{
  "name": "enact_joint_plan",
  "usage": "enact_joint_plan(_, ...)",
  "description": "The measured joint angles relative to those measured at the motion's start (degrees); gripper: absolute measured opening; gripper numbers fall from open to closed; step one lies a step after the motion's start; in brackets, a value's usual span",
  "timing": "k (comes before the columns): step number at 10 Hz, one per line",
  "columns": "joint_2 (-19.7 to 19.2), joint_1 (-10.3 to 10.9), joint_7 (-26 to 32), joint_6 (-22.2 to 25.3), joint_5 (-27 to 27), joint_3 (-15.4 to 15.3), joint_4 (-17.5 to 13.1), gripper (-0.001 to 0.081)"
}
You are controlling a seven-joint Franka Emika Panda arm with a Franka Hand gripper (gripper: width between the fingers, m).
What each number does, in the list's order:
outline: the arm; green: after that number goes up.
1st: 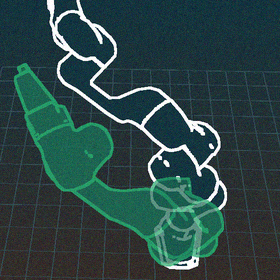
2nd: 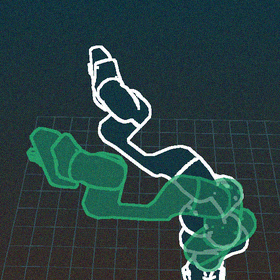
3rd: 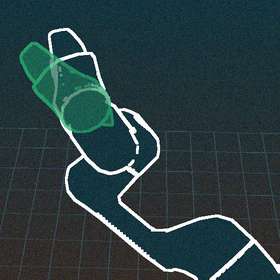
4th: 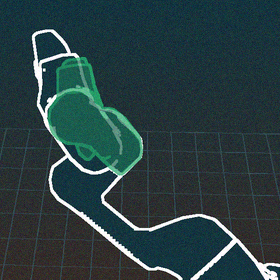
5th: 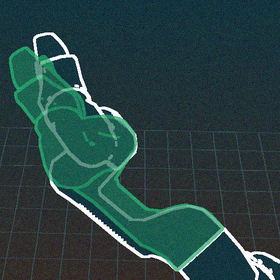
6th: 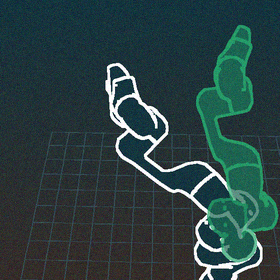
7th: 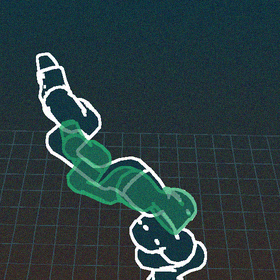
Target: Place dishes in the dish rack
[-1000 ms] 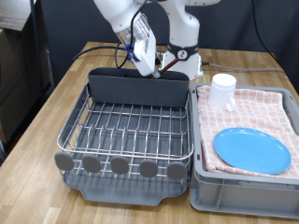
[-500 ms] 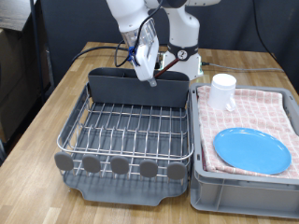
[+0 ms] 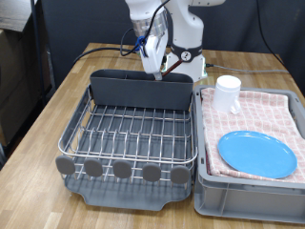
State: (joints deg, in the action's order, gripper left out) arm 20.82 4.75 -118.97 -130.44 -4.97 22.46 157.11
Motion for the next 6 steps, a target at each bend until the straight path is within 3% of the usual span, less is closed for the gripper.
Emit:
enact_joint_plan(4,4.9,-0.9,-5.1,6.1,2.7,-3.6,-1.2,0.0803)
enact_joint_plan(6,4.7,-0.9,-5.3,5.8,4.1,-4.1,-1.3,0.0803)
